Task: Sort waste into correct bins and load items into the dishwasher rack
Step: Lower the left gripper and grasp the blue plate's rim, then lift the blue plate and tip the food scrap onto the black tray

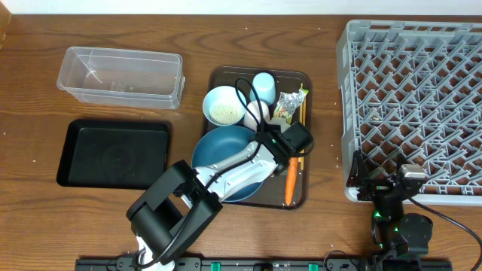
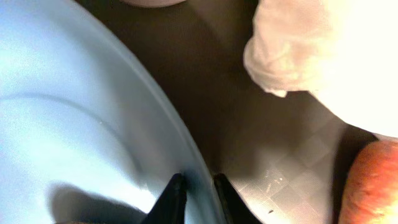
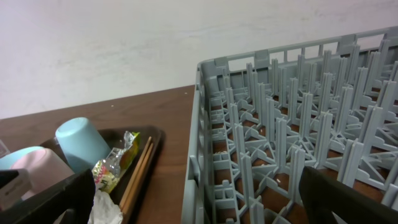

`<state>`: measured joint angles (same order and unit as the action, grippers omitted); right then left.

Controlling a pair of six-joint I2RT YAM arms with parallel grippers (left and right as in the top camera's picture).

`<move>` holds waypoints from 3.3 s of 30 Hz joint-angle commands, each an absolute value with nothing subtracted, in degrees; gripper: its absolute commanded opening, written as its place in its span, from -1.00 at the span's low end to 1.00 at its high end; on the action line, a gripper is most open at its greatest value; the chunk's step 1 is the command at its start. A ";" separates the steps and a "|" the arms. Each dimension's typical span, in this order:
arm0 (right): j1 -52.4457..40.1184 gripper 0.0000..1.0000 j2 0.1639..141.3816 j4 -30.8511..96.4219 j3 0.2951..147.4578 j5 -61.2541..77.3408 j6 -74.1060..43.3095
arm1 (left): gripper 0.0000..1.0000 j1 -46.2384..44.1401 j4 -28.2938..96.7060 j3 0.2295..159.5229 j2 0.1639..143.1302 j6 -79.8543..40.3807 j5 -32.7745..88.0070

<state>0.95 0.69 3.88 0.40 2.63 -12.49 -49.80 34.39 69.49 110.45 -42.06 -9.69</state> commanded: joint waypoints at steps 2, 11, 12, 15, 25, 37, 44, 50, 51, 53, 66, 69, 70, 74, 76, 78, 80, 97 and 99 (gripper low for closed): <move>1.85 0.99 0.34 4.10 0.32 2.83 -11.92 | -0.88 -49.58 34.61 69.45 111.55 -42.06 -8.40; 1.85 0.99 0.34 4.10 0.32 2.83 -11.92 | -0.88 -49.58 37.08 69.58 108.97 -42.11 -8.40; 1.85 0.99 0.34 4.10 0.32 2.83 -11.92 | -0.88 -49.58 37.36 69.58 108.42 -42.11 -8.40; 1.85 0.98 0.34 4.10 0.32 2.83 -11.92 | -0.88 -49.58 38.44 69.58 106.61 -42.28 -8.40; 1.85 0.98 0.34 4.10 0.32 2.83 -11.92 | -0.88 -49.58 42.85 69.58 98.04 -42.30 -8.40; 1.87 0.99 0.34 4.10 0.32 2.83 -11.92 | -0.88 -46.52 49.04 69.56 82.56 -42.22 -10.15; 1.85 0.98 0.34 4.10 0.32 2.83 -11.92 | -0.88 -33.89 51.29 69.56 75.77 -40.93 -8.84; 1.85 0.98 0.34 4.10 0.32 2.83 -11.92 | -0.88 -17.93 51.11 69.54 73.71 -36.27 4.47; 1.85 0.98 0.34 4.10 0.32 2.83 -11.92 | -0.88 -14.87 50.87 69.49 73.71 -34.74 6.96; 1.87 0.99 0.34 4.10 0.32 2.83 -11.92 | -0.88 -9.56 49.63 68.90 73.71 -31.77 11.99; 1.87 0.98 0.34 4.10 0.32 2.83 -11.92 | -0.87 26.74 44.69 67.70 77.54 -16.19 55.55; 1.85 0.99 0.34 4.10 0.32 2.83 -11.92 | -0.88 31.57 44.64 67.70 80.64 -13.87 63.35; 1.85 0.99 0.34 4.10 0.32 2.83 -11.92 | -0.88 32.69 44.64 67.70 81.71 -13.30 65.14; 1.87 0.98 0.34 4.10 0.32 2.85 -11.92 | -0.88 35.29 44.64 67.70 86.56 -10.17 72.75; 1.87 0.99 0.34 4.10 0.32 2.83 -11.92 | -0.88 35.86 44.66 67.70 88.79 -8.51 76.29; 1.87 0.99 0.34 4.10 0.32 2.83 -11.92 | -0.88 36.10 44.62 67.70 90.59 -7.27 79.44; 1.85 0.99 0.34 4.10 0.32 2.83 -11.92 | -0.88 36.10 44.62 67.70 91.77 -5.65 82.43; 1.85 0.99 0.34 4.10 0.32 2.83 -11.92 | -0.88 42.59 47.27 67.70 92.05 -4.84 81.87; 1.85 0.98 0.34 4.10 0.32 2.83 -11.92 | -0.88 43.66 49.74 67.70 91.81 -4.75 77.95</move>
<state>0.95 0.69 3.88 0.40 2.63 -12.49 42.24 48.16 67.94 92.58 -5.72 81.78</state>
